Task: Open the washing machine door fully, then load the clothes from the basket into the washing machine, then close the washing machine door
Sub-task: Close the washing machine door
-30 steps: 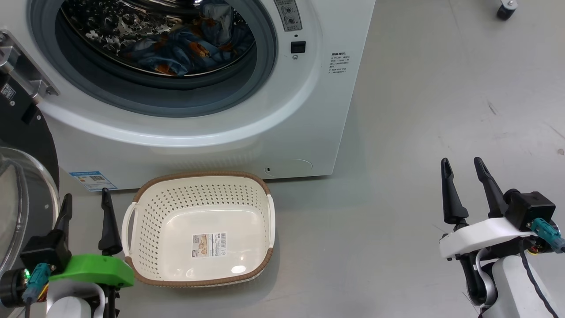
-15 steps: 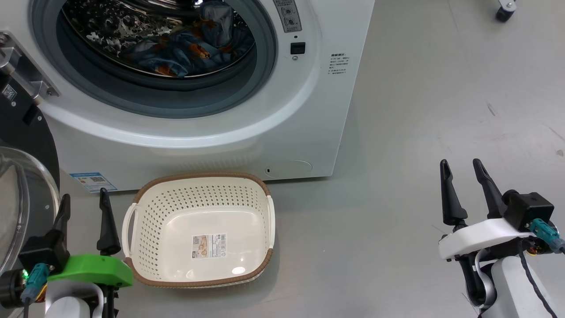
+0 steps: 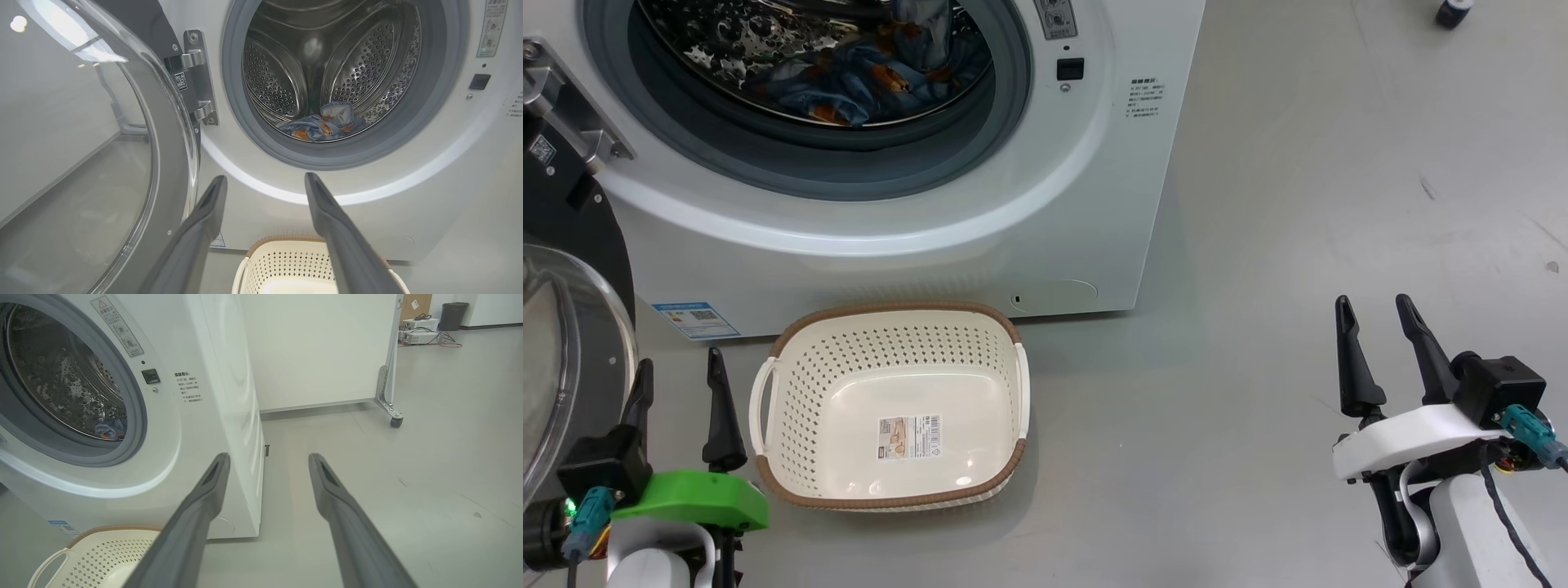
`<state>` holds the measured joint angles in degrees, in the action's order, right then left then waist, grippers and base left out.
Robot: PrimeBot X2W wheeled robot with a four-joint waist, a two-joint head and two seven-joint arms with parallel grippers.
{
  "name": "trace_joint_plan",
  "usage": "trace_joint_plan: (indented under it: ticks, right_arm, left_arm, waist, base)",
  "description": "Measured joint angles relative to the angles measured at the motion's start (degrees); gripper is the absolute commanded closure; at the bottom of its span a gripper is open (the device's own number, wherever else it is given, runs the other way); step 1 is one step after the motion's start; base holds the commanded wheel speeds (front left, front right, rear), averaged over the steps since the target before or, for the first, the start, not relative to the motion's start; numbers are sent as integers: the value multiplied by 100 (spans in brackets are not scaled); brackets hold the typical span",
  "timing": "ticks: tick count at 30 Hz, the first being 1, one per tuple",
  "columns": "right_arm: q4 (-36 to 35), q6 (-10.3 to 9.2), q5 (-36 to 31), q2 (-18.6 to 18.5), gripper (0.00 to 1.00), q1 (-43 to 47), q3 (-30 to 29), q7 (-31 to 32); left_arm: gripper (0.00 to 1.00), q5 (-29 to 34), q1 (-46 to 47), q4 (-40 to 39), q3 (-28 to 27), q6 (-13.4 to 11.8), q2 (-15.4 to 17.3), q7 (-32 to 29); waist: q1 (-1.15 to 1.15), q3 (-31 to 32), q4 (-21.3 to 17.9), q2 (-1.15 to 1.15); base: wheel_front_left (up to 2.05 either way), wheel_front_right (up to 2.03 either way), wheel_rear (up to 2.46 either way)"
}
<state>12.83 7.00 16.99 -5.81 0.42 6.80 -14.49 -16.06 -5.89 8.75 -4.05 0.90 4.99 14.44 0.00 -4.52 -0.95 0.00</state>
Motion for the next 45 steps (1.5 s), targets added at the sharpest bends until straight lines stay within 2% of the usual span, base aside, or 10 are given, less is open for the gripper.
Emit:
trace_joint_plan:
  ticks: [23,45]
  right_arm:
    - [10,0,0,0,0,-23,-77,0]
    - [26,0,-9,-2,0,-65,-94,0]
  left_arm:
    - [0,0,20,-27,-29,-4,-33,0]
    - [0,46,38,-73,27,119,-63,0]
  waist:
    - [0,-51,56,0]
    - [0,2,167,0]
  base:
    - [-94,94,0]
    - [-18,18,0]
